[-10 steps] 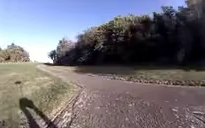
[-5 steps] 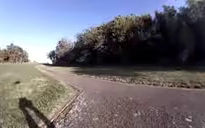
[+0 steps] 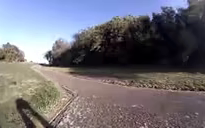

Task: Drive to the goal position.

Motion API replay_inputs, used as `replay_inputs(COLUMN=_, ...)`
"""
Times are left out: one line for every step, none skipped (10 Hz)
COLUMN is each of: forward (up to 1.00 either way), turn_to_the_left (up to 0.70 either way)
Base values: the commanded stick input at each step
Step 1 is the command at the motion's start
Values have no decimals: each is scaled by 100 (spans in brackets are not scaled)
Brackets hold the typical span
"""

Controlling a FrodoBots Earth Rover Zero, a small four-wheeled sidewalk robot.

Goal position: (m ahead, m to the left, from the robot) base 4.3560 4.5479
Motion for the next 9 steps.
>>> replay_inputs(forward=50, turn_to_the_left=0)
replay_inputs(forward=50, turn_to_the_left=0)
replay_inputs(forward=50, turn_to_the_left=0)
replay_inputs(forward=50, turn_to_the_left=0)
replay_inputs(forward=50, turn_to_the_left=0)
replay_inputs(forward=50, turn_to_the_left=2)
replay_inputs(forward=50, turn_to_the_left=45)
replay_inputs(forward=50, turn_to_the_left=48)
replay_inputs(forward=50, turn_to_the_left=50)
